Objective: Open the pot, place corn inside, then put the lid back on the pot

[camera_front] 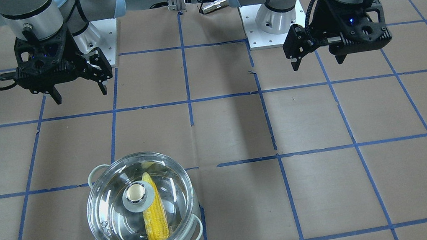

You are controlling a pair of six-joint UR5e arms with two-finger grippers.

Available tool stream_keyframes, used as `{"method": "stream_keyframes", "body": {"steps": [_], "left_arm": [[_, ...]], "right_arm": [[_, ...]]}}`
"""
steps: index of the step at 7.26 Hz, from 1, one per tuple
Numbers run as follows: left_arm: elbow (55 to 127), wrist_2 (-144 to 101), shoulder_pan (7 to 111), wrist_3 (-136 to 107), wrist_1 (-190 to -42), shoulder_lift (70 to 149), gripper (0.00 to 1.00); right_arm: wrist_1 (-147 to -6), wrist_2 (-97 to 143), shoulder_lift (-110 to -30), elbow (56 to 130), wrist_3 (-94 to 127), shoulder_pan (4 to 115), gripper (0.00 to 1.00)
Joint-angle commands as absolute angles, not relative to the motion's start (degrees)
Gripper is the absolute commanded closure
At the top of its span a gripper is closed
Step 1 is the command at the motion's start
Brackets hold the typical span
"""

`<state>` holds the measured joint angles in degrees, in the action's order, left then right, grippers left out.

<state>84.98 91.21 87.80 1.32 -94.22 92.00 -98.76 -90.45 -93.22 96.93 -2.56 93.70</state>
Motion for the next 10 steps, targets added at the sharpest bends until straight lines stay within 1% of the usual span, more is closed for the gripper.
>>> {"method": "stream_keyframes", "body": {"steps": [1, 10], "left_arm": [[85.2, 91.1, 87.8, 1.3, -94.1, 91.8, 0.0], [85.5, 91.1, 87.8, 1.3, -93.9, 91.8, 0.0]], "right_arm": [[-99.3, -90.1, -93.2, 96.7, -2.5, 93.8, 0.0], [-99.7, -88.2, -93.0, 96.9, -2.6, 93.9, 0.0]]}}
